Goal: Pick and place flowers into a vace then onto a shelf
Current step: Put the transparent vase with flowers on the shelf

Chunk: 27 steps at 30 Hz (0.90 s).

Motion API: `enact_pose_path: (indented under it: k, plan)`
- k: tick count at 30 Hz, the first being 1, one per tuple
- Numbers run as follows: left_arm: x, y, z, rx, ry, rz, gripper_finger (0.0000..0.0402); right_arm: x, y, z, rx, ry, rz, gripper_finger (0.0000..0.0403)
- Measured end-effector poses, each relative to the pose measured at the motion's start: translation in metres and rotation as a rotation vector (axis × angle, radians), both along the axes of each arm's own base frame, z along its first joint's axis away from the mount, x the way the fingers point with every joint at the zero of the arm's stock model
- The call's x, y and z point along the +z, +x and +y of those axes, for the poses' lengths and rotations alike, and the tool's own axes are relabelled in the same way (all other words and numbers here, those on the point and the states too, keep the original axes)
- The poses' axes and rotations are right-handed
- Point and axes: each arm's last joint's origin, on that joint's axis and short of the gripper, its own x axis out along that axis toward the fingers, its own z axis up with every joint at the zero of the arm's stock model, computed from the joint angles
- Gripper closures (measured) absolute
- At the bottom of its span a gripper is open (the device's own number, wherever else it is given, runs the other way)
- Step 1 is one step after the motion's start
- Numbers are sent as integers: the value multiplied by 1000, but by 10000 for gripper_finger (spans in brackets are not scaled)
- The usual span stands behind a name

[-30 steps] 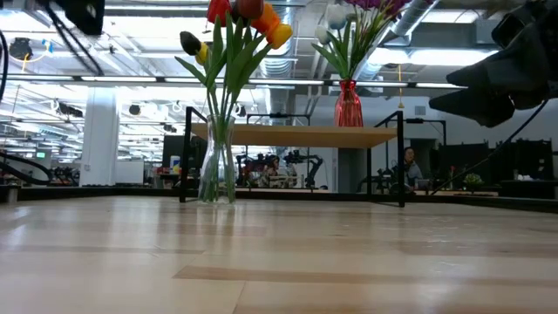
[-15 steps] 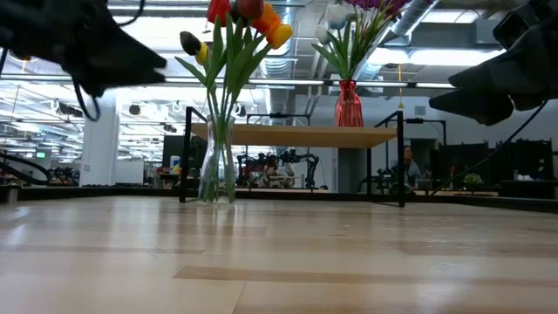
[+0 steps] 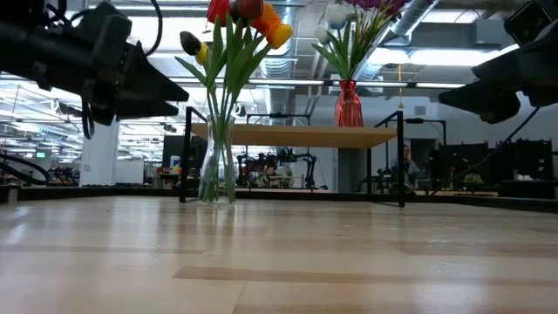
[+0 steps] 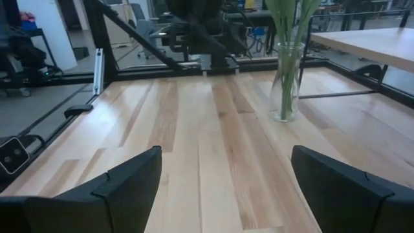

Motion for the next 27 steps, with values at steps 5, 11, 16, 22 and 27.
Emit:
enact_pose_path:
  k: [5,11,16,22,27]
  plan:
    - [-10,5,4,-38,-27,48,150,0,0,0,-1,-1,0,68]
    - [-12,10,8,-11,-99,2,150,0,0,0,0,-1,0,68]
    - [-11,10,8,-3,-94,0,140,0,0,0,3,0,0,68]
    - [-11,9,10,61,-39,6,104,0,-2,3,27,0,0,68]
    - [-10,8,12,115,57,44,85,0,-3,4,33,-1,0,68]
